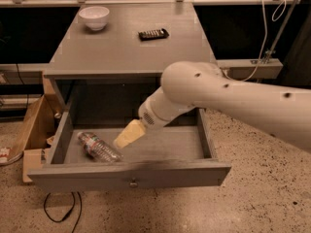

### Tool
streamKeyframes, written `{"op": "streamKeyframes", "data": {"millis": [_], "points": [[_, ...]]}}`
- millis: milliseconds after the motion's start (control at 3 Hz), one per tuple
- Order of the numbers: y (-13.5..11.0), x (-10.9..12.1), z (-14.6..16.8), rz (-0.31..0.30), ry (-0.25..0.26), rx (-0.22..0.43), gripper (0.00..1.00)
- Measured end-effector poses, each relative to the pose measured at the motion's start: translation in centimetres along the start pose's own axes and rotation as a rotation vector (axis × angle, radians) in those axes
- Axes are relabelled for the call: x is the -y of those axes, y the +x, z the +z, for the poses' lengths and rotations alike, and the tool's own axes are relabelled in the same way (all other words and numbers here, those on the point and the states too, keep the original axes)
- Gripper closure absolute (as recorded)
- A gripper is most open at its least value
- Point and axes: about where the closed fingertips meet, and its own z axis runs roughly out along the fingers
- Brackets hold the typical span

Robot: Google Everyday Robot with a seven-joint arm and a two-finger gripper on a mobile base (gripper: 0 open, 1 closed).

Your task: Pick water bottle from top drawer and place on counter

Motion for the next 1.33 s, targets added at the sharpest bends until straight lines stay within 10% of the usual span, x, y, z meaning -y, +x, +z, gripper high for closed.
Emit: {"op": "streamKeyframes", "data": {"millis": [1333], "points": [[-2.0,-3.2,13.2,0.217,0.020,-0.095,0.00]]}}
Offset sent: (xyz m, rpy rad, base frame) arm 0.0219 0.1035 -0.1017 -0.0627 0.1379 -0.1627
